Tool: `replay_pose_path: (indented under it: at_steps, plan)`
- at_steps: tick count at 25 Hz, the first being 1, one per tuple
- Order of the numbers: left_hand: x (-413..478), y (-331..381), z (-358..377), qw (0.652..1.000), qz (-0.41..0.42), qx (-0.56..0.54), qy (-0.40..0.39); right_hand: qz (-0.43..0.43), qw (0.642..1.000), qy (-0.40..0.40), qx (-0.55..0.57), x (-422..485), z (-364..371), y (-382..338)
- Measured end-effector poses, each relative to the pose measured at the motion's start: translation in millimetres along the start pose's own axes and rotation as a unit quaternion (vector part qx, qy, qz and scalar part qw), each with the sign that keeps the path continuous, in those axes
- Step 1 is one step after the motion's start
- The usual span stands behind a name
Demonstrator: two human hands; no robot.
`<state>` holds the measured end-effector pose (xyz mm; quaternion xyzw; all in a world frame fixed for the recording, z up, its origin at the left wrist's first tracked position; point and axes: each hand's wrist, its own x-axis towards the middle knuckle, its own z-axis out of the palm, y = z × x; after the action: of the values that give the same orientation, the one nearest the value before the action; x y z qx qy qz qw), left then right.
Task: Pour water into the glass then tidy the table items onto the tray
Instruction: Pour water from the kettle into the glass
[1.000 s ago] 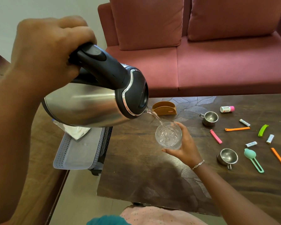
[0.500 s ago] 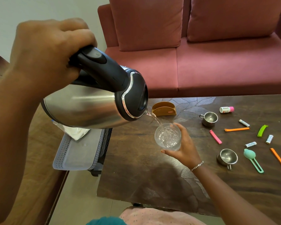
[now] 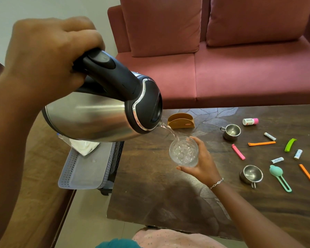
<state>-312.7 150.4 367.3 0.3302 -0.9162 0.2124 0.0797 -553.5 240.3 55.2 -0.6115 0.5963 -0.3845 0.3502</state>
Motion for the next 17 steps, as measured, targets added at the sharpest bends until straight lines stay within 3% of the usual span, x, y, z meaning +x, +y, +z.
replay_pose_path:
  at_steps: [17]
  plan:
    - [12, -18, 18, 0.999, 0.003, -0.036, 0.011, 0.005, 1.000, 0.005, -0.003, 5, -6, 5]
